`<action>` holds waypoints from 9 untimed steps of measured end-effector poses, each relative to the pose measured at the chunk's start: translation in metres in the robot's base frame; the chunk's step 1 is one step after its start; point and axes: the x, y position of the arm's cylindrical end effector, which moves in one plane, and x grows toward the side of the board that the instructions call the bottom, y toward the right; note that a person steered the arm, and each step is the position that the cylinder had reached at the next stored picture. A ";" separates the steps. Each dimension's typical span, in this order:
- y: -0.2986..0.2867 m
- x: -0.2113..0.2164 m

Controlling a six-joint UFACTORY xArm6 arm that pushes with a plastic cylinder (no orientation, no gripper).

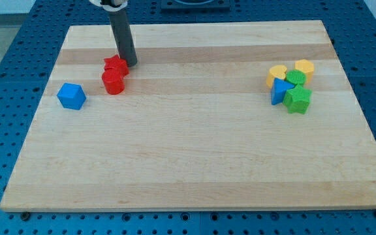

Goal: Push the red star along with the red circle closer to the blue cube

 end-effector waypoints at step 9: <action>-0.038 0.016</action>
